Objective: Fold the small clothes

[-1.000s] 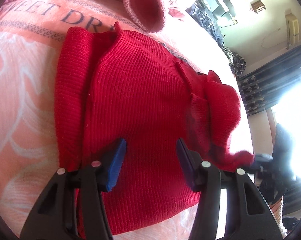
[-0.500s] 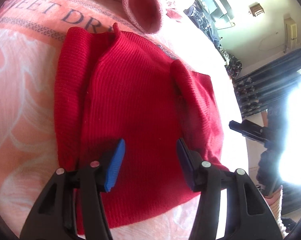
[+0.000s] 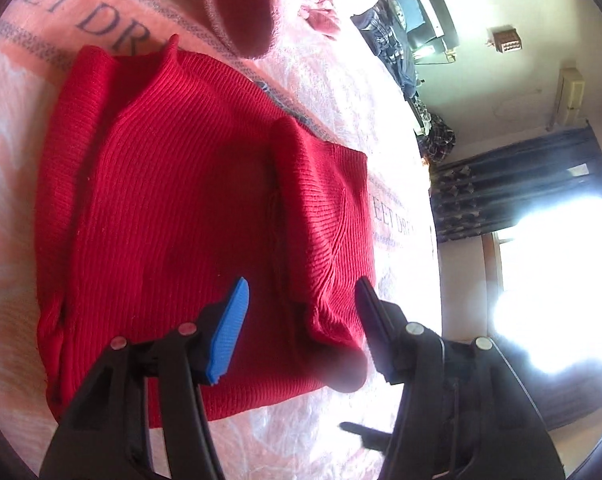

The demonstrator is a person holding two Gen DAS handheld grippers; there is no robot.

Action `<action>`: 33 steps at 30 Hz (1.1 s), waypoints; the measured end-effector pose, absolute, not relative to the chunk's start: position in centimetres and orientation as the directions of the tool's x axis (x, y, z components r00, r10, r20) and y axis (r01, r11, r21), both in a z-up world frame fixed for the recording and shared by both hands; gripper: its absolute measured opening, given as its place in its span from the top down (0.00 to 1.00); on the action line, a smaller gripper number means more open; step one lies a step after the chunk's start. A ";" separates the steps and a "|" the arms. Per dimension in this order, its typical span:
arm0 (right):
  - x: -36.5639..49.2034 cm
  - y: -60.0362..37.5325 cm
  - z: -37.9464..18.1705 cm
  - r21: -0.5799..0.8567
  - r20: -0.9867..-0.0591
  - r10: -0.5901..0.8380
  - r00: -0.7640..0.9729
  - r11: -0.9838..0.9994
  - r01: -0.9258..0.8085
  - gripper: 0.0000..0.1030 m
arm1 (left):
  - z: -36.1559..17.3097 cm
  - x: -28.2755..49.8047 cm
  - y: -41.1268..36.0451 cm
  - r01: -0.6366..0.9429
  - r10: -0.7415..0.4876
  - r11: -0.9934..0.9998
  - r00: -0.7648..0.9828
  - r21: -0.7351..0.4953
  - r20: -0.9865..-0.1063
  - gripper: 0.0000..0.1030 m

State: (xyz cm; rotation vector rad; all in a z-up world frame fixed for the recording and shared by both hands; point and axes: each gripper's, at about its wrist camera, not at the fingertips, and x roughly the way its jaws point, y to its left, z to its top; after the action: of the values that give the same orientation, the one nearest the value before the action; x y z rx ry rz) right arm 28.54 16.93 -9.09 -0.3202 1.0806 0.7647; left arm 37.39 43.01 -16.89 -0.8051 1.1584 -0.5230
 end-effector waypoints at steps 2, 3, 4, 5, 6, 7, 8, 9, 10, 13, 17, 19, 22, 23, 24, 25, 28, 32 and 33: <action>28.8 17.8 -10.2 0.088 -0.894 0.367 0.257 0.707 -0.701 0.36 | -17.1 37.7 43.0 -0.055 -0.742 0.606 0.320 -0.793 -0.589 0.47; 29.2 18.2 -10.7 0.061 -0.902 0.337 0.268 0.716 -0.696 0.52 | -17.3 37.8 43.0 -0.063 -0.748 0.599 0.313 -0.798 -0.586 0.47; 29.6 18.3 -11.1 0.048 -0.908 0.319 0.271 0.723 -0.690 0.69 | -17.5 38.0 43.0 -0.072 -0.753 0.592 0.305 -0.803 -0.583 0.46; 30.1 18.1 -11.3 0.063 -0.907 0.326 0.266 0.731 -0.679 0.77 | -17.9 38.3 42.8 -0.086 -0.759 0.585 0.294 -0.807 -0.581 0.46; 30.5 17.7 -11.2 0.098 -0.897 0.356 0.261 0.736 -0.670 0.91 | -18.3 38.5 42.7 -0.095 -0.765 0.577 0.288 -0.812 -0.577 0.46; 31.0 17.0 -10.7 0.142 -0.882 0.395 0.255 0.741 -0.656 0.93 | -18.6 38.7 42.6 -0.104 -0.775 0.561 0.282 -0.821 -0.565 0.46; 31.2 16.4 -10.2 0.169 -0.870 0.420 0.258 0.745 -0.645 0.93 | -19.1 39.0 42.4 -0.118 -0.794 0.530 0.280 -0.840 -0.540 0.45; 31.3 15.7 -9.6 0.196 -0.855 0.448 0.262 0.746 -0.636 0.93 | -19.5 39.4 42.3 -0.135 -0.809 0.500 0.280 -0.855 -0.517 0.43; 31.4 15.0 -9.0 0.227 -0.839 0.477 0.262 0.744 -0.628 0.93 | -20.0 39.8 42.0 -0.156 -0.823 0.469 0.281 -0.869 -0.494 0.43; 31.6 13.2 -7.4 0.304 -0.798 0.546 0.255 0.731 -0.612 0.93 | -21.2 40.9 41.1 -0.195 -0.849 0.398 0.292 -0.896 -0.440 0.43; 31.3 11.3 -5.4 0.392 -0.730 0.635 0.253 0.693 -0.605 0.93 | -22.2 43.0 38.8 -0.233 -0.876 0.341 0.273 -0.911 -0.398 0.43; 31.3 10.9 -4.8 0.403 -0.713 0.651 0.259 0.683 -0.609 0.93 | -22.4 43.9 37.9 -0.234 -0.881 0.335 0.265 -0.913 -0.391 0.43; 31.0 10.3 -4.4 0.420 -0.696 0.668 0.263 0.676 -0.605 0.93 | -22.2 45.6 36.9 -0.230 -0.883 0.328 0.270 -0.917 -0.383 0.43; 31.0 10.2 -4.4 0.424 -0.693 0.672 0.262 0.674 -0.605 0.93 | -22.2 46.1 36.9 -0.228 -0.879 0.336 0.272 -0.914 -0.391 0.44; 30.9 10.1 -4.4 0.428 -0.690 0.676 0.260 0.670 -0.606 0.93 | -22.2 46.6 36.9 -0.230 -0.875 0.339 0.279 -0.912 -0.396 0.50; 30.7 10.0 -4.4 0.430 -0.688 0.678 0.258 0.668 -0.608 0.93 | -22.2 46.8 37.2 -0.230 -0.875 0.335 0.283 -0.914 -0.392 0.64; 30.5 10.1 -4.5 0.433 -0.688 0.679 0.256 0.667 -0.606 0.93 | -21.9 47.0 37.5 -0.197 -0.886 0.331 0.273 -0.923 -0.376 0.82; 30.5 10.8 -4.6 0.448 -0.677 0.694 0.244 0.652 -0.612 0.93 | -18.8 46.1 37.4 -0.053 -0.868 0.386 0.318 -0.921 -0.381 0.84; 30.5 11.2 -4.6 0.450 -0.675 0.698 0.241 0.647 -0.615 0.93 | -18.2 46.1 37.6 -0.037 -0.868 0.384 0.325 -0.923 -0.374 0.84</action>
State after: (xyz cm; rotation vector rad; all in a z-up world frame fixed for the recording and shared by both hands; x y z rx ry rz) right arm 30.48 11.18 -4.64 0.0979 0.9771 0.9001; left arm 46.06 37.62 -18.22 -1.0372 1.1070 -0.6978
